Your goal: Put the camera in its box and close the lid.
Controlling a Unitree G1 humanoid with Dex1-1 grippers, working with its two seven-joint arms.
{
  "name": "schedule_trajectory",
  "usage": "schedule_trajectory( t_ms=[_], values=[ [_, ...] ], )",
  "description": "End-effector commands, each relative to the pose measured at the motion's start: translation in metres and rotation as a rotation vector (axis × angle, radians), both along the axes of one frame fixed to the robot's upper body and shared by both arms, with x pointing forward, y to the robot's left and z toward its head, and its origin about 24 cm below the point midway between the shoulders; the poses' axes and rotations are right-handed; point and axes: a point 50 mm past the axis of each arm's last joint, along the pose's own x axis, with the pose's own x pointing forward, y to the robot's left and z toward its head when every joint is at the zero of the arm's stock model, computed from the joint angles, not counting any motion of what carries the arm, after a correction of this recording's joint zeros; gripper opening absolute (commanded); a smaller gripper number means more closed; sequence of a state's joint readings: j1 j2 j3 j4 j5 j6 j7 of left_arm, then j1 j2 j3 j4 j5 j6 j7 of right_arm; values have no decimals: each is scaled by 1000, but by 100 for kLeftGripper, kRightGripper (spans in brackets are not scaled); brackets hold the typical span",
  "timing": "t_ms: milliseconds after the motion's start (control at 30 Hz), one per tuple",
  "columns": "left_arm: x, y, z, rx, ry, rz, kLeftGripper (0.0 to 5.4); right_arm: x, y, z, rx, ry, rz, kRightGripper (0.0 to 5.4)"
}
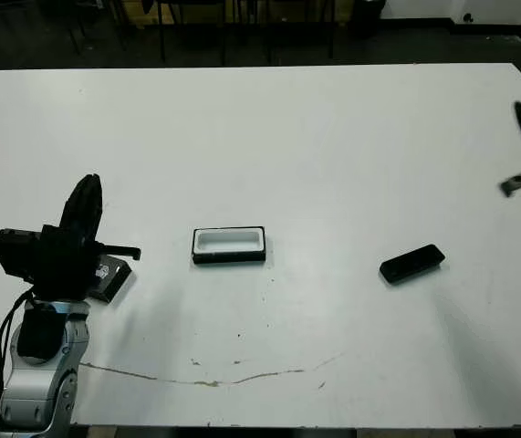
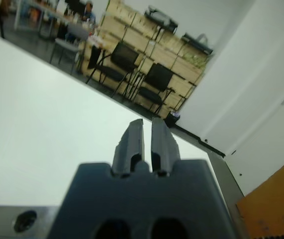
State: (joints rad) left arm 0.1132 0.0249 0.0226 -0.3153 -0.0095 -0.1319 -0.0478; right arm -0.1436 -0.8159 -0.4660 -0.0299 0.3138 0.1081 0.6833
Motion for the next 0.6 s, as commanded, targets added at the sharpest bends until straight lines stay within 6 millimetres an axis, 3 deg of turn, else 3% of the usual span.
schedule_trajectory(
  t_ms=[33,267,600],
  values=[
    [1,3,-3,3,23,4,1,1,-15,-11,-77,129,28,0],
    [0,6,-2,24,22,13,1,-5,-34,-32,-150,303,113,0],
    [-1,7,-3,9,24,11,1,-22,-43,-66,-175,610,187,0]
  ],
)
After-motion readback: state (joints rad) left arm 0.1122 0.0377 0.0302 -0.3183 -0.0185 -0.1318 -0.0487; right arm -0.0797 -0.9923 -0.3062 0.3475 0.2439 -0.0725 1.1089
